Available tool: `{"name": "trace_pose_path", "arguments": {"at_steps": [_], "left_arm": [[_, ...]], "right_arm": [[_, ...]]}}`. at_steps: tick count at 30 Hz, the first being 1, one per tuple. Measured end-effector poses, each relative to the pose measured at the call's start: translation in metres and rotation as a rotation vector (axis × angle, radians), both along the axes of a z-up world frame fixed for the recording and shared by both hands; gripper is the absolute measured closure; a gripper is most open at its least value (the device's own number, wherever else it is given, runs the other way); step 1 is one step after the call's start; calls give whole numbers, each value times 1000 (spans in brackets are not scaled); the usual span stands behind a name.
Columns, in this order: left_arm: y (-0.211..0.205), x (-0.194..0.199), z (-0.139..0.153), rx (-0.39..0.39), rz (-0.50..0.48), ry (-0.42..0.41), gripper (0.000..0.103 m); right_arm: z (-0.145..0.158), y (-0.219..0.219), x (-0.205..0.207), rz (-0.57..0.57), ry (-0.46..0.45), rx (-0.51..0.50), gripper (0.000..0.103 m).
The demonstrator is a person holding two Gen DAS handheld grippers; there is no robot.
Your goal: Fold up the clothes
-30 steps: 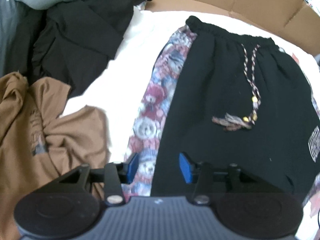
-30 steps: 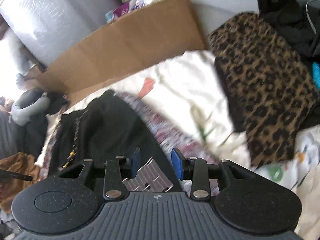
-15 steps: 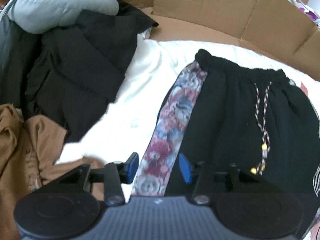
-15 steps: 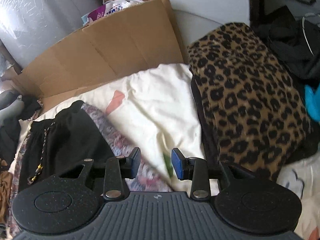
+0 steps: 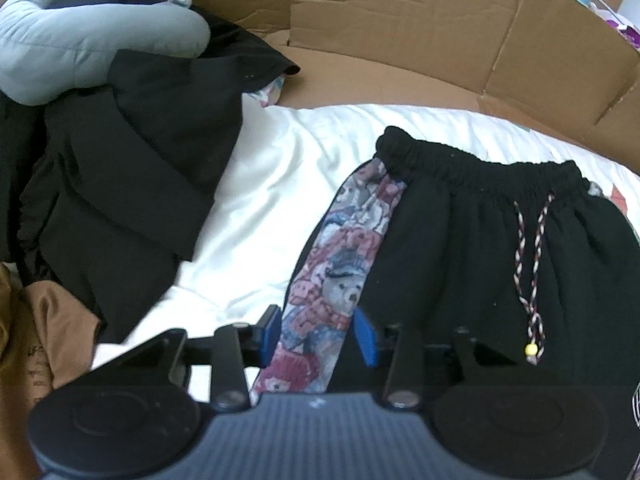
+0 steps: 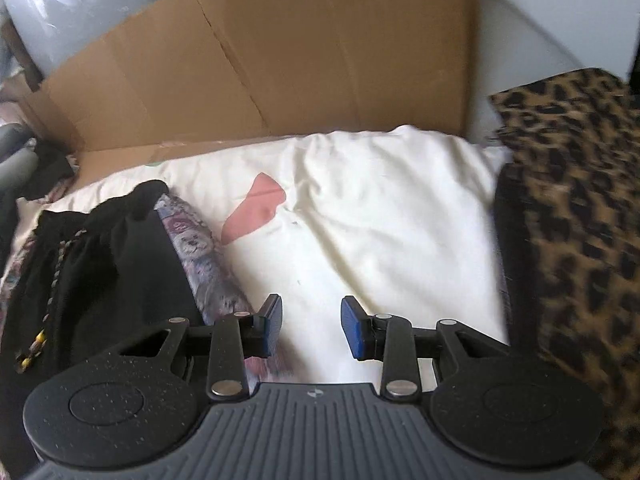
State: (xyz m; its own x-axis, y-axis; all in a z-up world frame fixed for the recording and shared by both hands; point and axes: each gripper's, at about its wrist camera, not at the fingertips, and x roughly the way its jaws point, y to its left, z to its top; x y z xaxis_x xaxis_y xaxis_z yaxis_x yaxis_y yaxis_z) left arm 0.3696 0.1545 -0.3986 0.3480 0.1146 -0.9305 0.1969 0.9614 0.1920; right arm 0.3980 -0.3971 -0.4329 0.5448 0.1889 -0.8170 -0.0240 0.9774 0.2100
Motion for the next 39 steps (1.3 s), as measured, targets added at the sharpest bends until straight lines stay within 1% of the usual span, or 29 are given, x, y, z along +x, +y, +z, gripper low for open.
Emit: {"name": "trace_pose_path", "arguments": {"at_steps": [4, 7, 9, 16, 22, 29, 36, 38, 39], "left_arm": [[0, 0, -4, 10, -9, 9, 60], [3, 0, -4, 12, -11, 11, 60], [5, 1, -5, 17, -12, 13, 60], [9, 6, -7, 27, -4, 17, 60], [11, 8, -13, 33, -7, 28, 60], [14, 13, -18, 42, -11, 30, 60], [11, 20, -15, 20, -41, 16, 60], [10, 22, -16, 23, -55, 16, 60], [9, 24, -18, 26, -60, 17, 59]], "right_arm": [[-12, 21, 19, 26, 3, -12, 64], [-15, 32, 21, 68, 13, -3, 64], [-17, 38, 20, 91, 16, -15, 64], [-20, 46, 14, 135, 34, 32, 64], [-25, 59, 11, 191, 30, -1, 64], [-32, 70, 16, 251, 29, 8, 64], [-37, 71, 24, 268, 57, 13, 65], [-37, 69, 26, 266, 68, 21, 70], [-37, 68, 27, 265, 73, 24, 84]]}}
